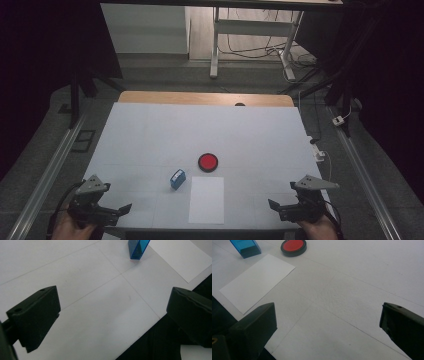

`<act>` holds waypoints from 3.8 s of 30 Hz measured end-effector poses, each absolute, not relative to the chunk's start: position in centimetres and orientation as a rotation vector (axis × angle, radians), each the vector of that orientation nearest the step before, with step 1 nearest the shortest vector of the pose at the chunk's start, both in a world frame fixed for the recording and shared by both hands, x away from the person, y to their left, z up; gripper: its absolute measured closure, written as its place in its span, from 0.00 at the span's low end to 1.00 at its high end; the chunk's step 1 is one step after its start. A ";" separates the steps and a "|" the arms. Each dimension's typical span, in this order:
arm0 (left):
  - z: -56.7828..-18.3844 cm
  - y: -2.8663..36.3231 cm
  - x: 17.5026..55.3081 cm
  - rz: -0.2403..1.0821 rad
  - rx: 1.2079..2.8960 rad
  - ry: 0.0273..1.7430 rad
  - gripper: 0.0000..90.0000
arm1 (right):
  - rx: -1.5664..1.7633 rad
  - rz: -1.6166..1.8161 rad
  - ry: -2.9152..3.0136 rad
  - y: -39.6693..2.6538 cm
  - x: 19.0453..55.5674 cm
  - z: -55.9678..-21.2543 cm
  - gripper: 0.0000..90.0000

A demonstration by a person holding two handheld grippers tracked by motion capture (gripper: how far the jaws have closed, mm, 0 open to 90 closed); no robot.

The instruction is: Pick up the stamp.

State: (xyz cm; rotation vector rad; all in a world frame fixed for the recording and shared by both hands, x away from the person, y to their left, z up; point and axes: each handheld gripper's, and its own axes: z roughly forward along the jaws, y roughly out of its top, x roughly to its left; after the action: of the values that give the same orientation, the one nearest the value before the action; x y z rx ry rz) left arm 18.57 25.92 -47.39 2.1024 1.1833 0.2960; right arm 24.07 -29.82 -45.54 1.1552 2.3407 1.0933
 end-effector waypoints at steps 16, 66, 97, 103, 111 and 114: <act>-47.4 24.6 19.8 0.232 2.106 1.061 0.00 | 1.148 1.093 2.357 -29.7 24.1 -45.6 0.01; -48.4 18.5 26.3 0.217 2.172 0.957 0.00 | 1.149 1.094 2.372 -29.7 24.2 -45.6 0.01; -50.3 14.2 30.4 0.274 2.325 0.904 0.00 | 1.140 1.090 2.384 -29.7 24.2 -45.6 0.01; -50.6 13.6 30.2 0.310 2.353 0.888 0.04 | 1.135 1.086 2.386 -29.6 24.2 -45.6 0.01; -50.0 13.1 30.2 0.298 2.366 0.864 0.32 | 1.136 1.082 2.389 -29.6 24.2 -45.6 0.01; -49.8 13.0 30.2 0.295 2.356 0.875 0.39 | 1.135 1.083 2.389 -29.6 24.2 -45.6 0.01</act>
State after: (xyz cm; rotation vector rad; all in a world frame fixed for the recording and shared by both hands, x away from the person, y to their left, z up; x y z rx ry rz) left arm 30.17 13.03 -49.82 2.3559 0.8752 0.2947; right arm 24.19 -29.61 -45.65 1.1349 2.3895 1.0826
